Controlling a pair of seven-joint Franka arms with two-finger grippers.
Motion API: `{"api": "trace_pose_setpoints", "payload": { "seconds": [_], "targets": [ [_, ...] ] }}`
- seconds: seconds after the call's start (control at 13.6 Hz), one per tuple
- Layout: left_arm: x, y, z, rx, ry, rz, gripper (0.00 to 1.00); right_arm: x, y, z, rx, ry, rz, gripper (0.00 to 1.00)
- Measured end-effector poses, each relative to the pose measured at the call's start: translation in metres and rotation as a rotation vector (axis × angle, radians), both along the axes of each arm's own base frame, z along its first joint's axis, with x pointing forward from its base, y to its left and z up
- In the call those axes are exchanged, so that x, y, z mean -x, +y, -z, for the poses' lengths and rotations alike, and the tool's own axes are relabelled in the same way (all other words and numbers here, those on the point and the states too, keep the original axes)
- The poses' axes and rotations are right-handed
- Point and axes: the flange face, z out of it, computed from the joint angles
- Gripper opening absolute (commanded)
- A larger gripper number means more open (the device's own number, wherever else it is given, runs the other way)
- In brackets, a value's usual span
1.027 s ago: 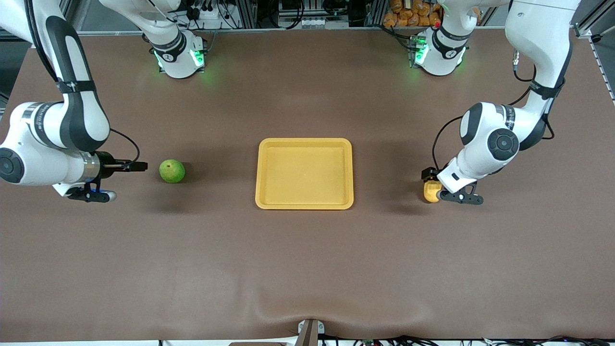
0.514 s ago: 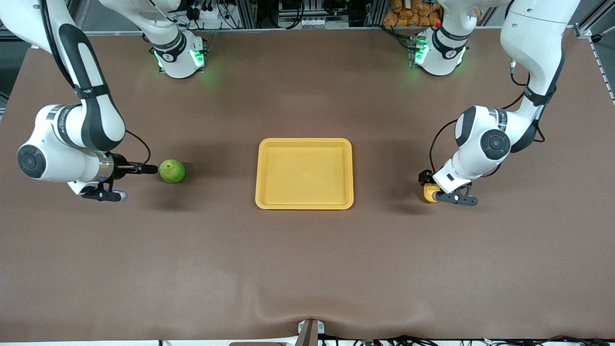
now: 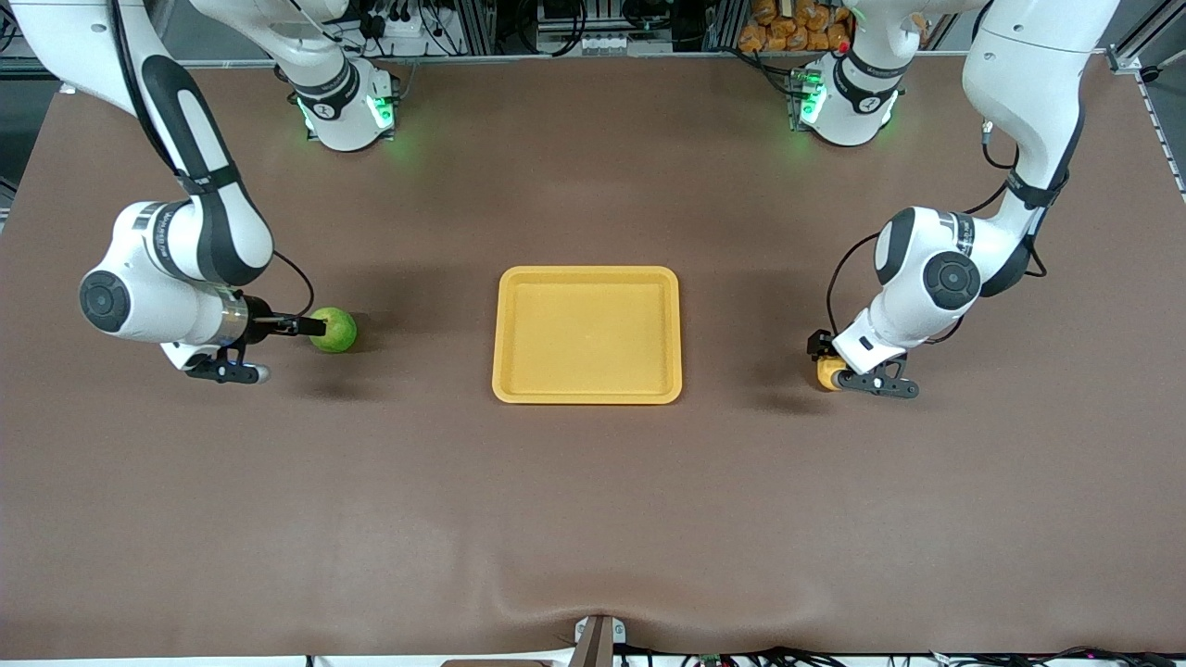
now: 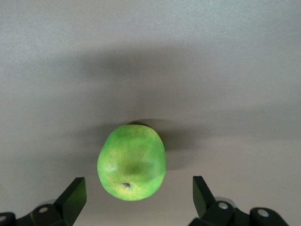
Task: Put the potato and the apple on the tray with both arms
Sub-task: 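Close the right gripper on the apple while the left gripper grasps the potato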
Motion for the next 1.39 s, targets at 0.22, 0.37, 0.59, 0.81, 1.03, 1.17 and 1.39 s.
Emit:
{"api": "trace_pose_setpoints", "payload": {
  "seconds": [0.22,0.37,0.59,0.81,1.03,1.17,1.39],
  "targets": [
    [0.0,0.0,0.002,0.001,0.001,-0.001,0.2,0.006,0.006,0.011,0.007,-0.033,-0.003,1.0],
    [-0.001,0.001,0.001,0.001,-0.002,-0.002,0.04,0.012,0.01,0.02,0.012,-0.039,-0.007,1.0],
    [-0.002,0.003,-0.002,0.001,-0.006,-0.006,0.0,0.016,0.014,0.026,0.016,-0.054,-0.01,1.0],
    [-0.003,0.004,-0.018,-0.009,-0.003,-0.006,0.0,0.018,0.016,0.037,0.022,-0.076,-0.011,1.0],
    [-0.006,0.005,-0.048,-0.02,-0.013,-0.005,0.0,0.024,0.018,0.056,0.031,-0.088,-0.01,1.0],
    [-0.008,0.006,-0.069,-0.034,0.006,-0.006,0.0,0.026,0.02,0.063,0.032,-0.084,-0.014,1.0],
    [-0.016,0.005,-0.099,-0.055,0.056,-0.007,0.0,0.027,0.022,0.065,0.033,-0.089,-0.017,0.45]
  ]
}}
